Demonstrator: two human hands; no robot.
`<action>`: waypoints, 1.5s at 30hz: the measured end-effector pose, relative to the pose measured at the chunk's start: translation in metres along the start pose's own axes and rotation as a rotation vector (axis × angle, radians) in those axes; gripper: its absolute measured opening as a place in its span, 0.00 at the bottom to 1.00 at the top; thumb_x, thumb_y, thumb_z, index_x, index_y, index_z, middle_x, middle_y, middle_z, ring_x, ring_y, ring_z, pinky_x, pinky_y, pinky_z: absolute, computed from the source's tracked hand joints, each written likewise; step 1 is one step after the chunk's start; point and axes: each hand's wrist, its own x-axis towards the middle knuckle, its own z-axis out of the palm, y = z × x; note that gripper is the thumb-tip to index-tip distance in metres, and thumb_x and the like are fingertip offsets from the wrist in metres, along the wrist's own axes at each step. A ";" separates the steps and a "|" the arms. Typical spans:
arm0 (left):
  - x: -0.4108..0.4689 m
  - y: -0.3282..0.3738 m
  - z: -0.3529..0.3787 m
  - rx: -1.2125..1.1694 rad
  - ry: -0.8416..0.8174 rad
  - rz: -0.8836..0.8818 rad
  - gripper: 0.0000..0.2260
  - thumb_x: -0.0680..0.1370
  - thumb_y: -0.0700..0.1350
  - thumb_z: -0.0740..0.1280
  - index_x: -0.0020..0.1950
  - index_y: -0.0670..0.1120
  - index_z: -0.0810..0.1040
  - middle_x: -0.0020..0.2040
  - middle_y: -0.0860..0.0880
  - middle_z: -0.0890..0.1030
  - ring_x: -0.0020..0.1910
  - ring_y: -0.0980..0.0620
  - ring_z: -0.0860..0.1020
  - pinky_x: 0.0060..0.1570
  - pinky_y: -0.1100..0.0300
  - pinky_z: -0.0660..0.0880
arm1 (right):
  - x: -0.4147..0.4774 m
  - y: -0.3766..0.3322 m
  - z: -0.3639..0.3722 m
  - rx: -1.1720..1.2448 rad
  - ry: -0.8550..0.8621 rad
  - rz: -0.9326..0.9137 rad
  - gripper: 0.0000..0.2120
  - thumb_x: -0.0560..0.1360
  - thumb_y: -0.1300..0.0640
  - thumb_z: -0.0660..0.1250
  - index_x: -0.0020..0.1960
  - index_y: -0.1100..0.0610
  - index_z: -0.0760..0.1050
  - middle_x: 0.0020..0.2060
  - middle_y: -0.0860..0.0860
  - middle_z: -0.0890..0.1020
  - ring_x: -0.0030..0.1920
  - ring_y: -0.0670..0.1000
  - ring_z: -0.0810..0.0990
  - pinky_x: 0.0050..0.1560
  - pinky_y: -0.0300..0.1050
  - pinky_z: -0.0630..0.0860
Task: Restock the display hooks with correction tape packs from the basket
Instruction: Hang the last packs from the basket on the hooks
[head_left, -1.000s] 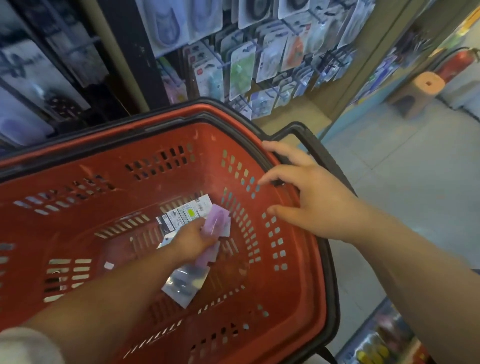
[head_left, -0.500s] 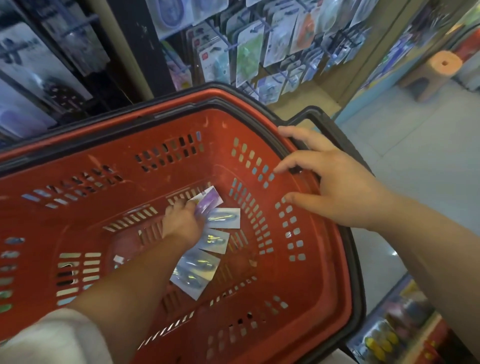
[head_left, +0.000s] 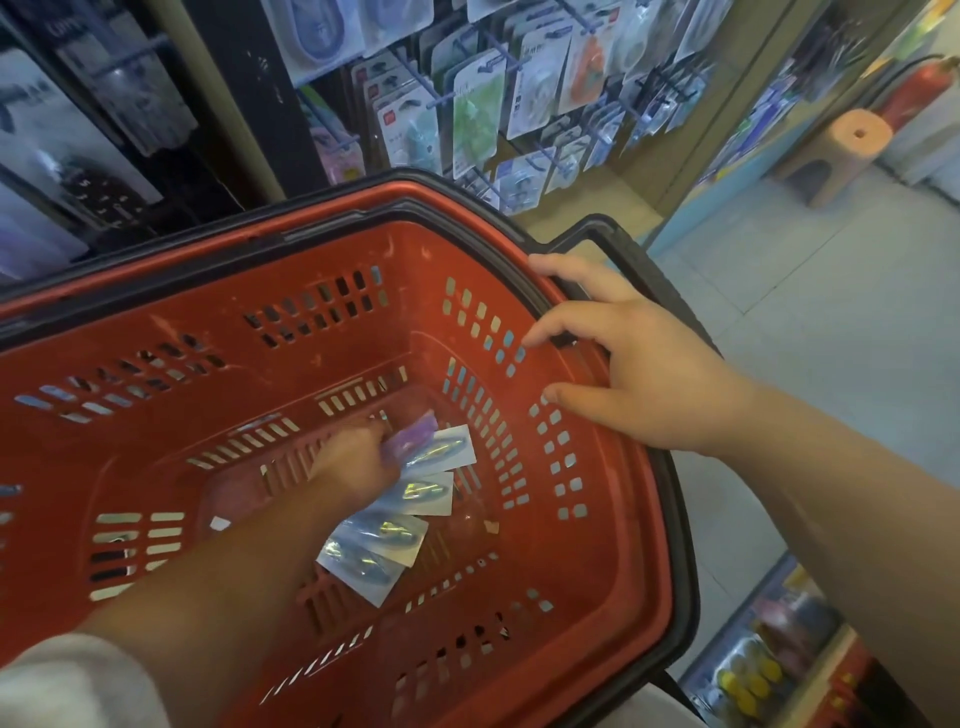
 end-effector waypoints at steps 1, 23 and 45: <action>-0.001 0.000 0.002 0.014 -0.016 0.014 0.11 0.76 0.48 0.73 0.52 0.45 0.76 0.55 0.41 0.80 0.56 0.38 0.80 0.45 0.56 0.68 | 0.000 0.000 0.000 0.002 0.001 0.001 0.17 0.73 0.54 0.78 0.58 0.43 0.80 0.78 0.35 0.58 0.75 0.38 0.64 0.66 0.52 0.77; 0.021 0.022 0.009 0.097 -0.187 0.096 0.35 0.78 0.62 0.70 0.81 0.49 0.66 0.77 0.39 0.71 0.76 0.39 0.68 0.76 0.52 0.63 | 0.003 0.002 0.001 -0.006 0.005 0.004 0.17 0.72 0.53 0.78 0.57 0.42 0.79 0.79 0.37 0.59 0.77 0.41 0.63 0.70 0.50 0.73; 0.017 0.048 0.032 0.178 -0.106 -0.023 0.26 0.79 0.68 0.64 0.61 0.46 0.78 0.58 0.45 0.85 0.59 0.41 0.84 0.54 0.51 0.78 | 0.003 0.008 0.002 -0.029 0.029 -0.019 0.15 0.73 0.55 0.77 0.58 0.47 0.81 0.79 0.42 0.61 0.76 0.42 0.65 0.69 0.51 0.73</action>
